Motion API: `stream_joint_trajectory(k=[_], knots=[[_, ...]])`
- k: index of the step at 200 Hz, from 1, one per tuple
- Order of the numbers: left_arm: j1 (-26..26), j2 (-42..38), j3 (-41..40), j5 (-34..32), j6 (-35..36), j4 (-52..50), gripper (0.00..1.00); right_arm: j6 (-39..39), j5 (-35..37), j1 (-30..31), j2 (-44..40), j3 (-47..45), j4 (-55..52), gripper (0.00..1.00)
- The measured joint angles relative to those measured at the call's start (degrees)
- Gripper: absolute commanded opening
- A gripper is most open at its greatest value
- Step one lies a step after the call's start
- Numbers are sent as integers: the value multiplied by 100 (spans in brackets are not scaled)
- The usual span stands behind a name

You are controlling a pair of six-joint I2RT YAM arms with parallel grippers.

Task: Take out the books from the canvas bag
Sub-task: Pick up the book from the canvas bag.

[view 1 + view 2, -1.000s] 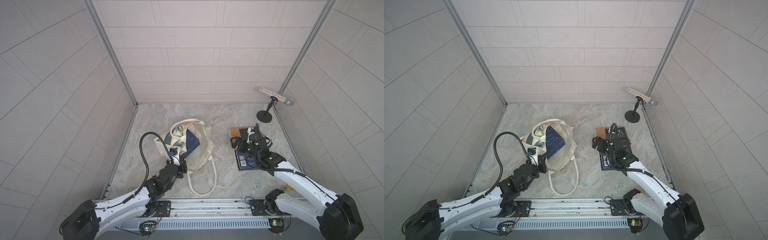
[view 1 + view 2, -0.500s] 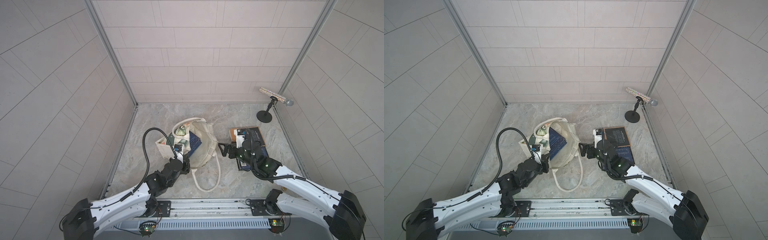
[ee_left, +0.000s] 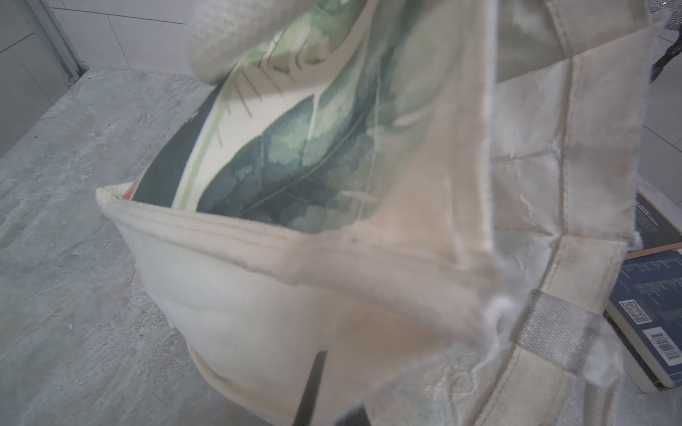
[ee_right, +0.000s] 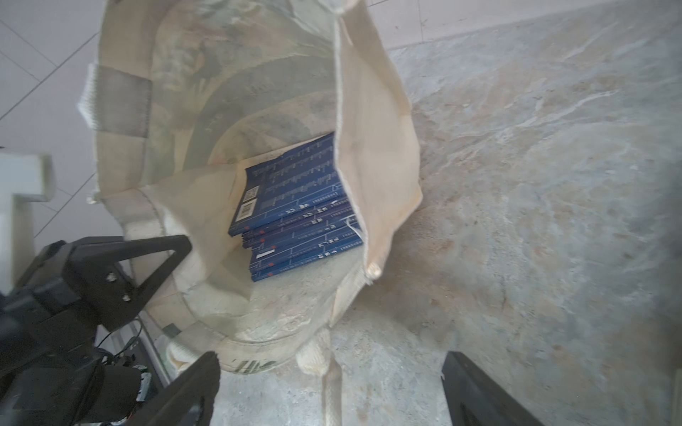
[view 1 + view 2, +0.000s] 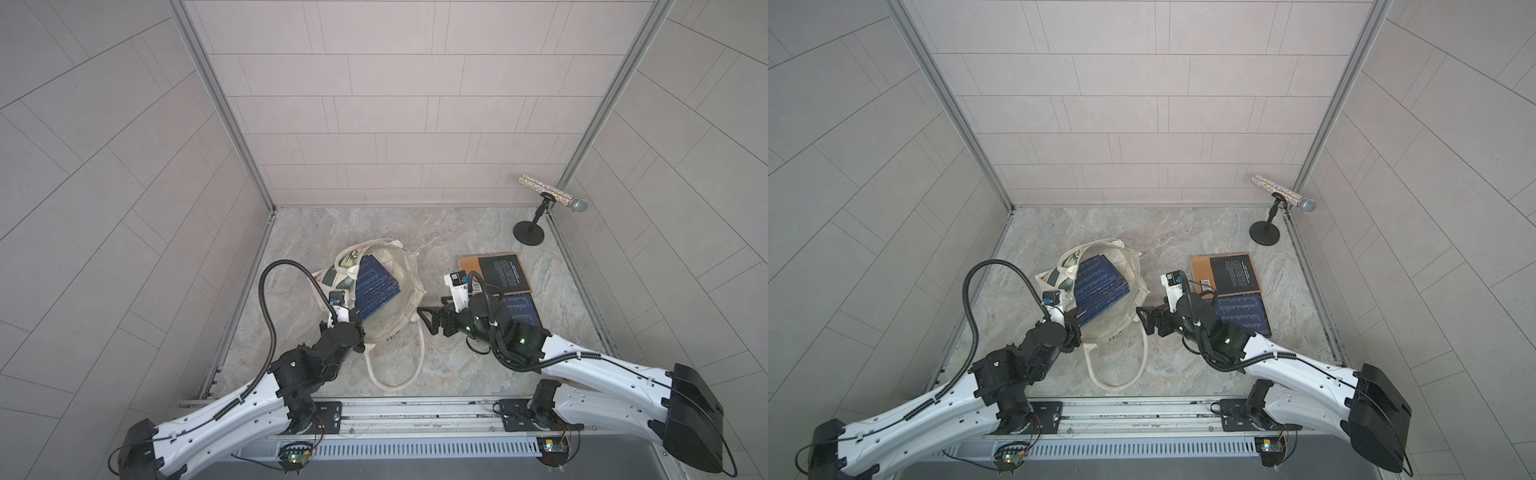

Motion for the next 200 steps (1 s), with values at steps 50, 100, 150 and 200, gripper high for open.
stream_joint_trajectory(k=[50,100,150,200], knots=[[0,-1110,-822,463,262,525,0,804,1034,1279,546,448,57,93],[-11,-2334,-1646,940,776,887,0,1547,1451,1539,1910,1010,363,88],[-9,-3180,-1779,1134,1021,870,0,1725,1510,1510,3410,1878,505,84],[-9,-3276,-1779,1451,1128,866,0,1685,1438,1099,4345,2796,535,80]])
